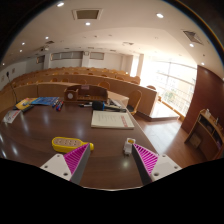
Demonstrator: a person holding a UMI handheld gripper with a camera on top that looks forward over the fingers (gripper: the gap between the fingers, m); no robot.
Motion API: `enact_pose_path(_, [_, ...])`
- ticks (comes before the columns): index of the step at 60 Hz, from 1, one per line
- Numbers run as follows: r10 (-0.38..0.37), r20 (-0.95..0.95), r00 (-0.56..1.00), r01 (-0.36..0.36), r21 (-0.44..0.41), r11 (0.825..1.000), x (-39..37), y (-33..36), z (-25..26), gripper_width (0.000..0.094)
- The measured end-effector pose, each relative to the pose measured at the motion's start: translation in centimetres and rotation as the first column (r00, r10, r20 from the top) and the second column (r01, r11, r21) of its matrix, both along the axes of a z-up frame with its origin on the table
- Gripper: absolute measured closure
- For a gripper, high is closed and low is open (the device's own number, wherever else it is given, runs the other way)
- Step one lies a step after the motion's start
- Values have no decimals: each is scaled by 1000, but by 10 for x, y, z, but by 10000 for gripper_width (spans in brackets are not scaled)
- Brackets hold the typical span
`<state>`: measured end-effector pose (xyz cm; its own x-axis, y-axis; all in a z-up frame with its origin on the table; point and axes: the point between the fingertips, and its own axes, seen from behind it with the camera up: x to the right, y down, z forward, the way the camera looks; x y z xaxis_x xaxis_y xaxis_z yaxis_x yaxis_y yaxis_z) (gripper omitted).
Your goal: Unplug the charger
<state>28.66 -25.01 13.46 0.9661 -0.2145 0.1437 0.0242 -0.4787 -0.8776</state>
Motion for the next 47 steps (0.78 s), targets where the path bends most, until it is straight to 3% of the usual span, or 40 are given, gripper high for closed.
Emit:
enact_pose_path(22, [-30,-18,999,29,-32,999,-109,-161,32,87])
enact_pose_path(47, [-13,5,1000,13,5,1000,-148,-210,58,90])
